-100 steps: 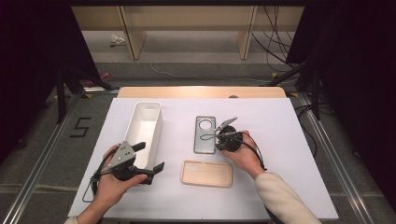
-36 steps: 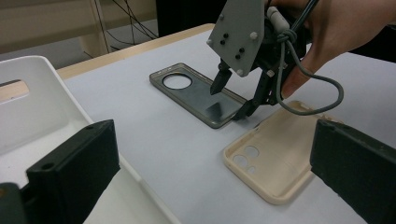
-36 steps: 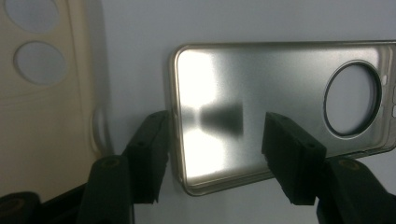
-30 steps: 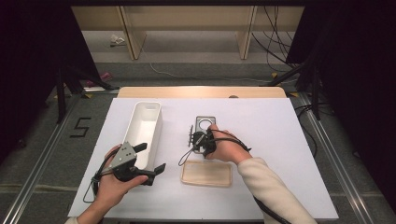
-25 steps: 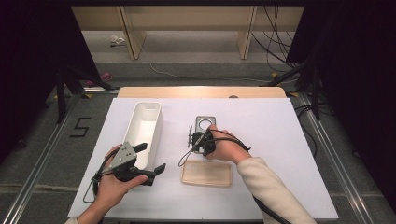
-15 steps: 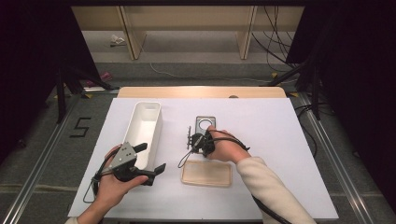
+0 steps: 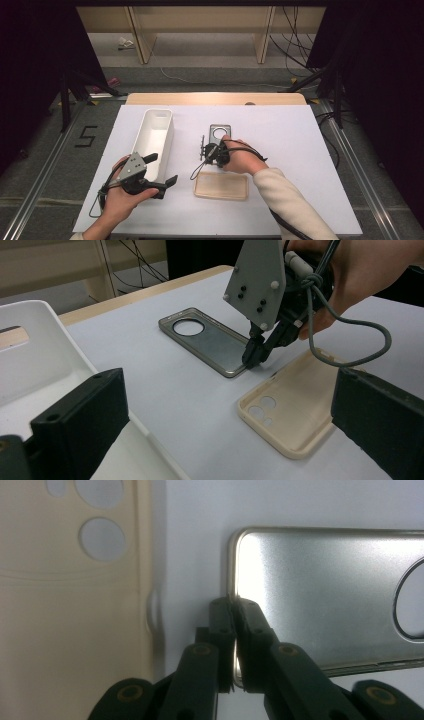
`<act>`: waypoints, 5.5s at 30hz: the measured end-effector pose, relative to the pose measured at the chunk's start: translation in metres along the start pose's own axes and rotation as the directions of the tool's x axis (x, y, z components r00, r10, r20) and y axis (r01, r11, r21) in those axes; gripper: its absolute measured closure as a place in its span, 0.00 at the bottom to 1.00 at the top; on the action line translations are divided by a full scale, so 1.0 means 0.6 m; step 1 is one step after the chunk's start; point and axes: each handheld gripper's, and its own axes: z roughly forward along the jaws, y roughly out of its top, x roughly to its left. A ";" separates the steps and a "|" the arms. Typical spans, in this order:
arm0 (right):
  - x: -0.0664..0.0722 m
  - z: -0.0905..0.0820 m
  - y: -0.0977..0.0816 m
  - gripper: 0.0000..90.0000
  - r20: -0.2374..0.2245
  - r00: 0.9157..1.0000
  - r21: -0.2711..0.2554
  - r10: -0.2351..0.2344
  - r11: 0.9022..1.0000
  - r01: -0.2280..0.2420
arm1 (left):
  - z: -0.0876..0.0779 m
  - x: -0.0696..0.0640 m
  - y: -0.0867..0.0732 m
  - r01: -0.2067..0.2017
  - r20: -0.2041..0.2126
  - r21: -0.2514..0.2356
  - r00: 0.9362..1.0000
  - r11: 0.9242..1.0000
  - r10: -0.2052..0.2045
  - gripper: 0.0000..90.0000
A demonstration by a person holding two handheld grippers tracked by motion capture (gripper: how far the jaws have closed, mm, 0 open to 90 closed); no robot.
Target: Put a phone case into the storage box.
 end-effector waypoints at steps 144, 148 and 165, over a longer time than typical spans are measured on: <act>0.173 -0.133 -0.131 0.99 0.039 0.997 -0.466 0.066 0.884 -0.041 | 0.276 -0.003 0.153 0.449 0.055 0.334 0.868 0.828 -0.493 0.80; 0.173 -0.126 -0.128 0.99 0.036 0.997 -0.457 0.062 0.889 -0.038 | 0.268 -0.018 0.164 0.448 0.083 0.300 0.867 0.842 -0.491 0.86; 0.151 -0.119 -0.148 0.35 0.050 0.958 -0.558 0.282 0.804 -0.207 | 0.220 -0.045 0.174 0.212 0.118 0.093 0.968 0.973 -0.222 0.90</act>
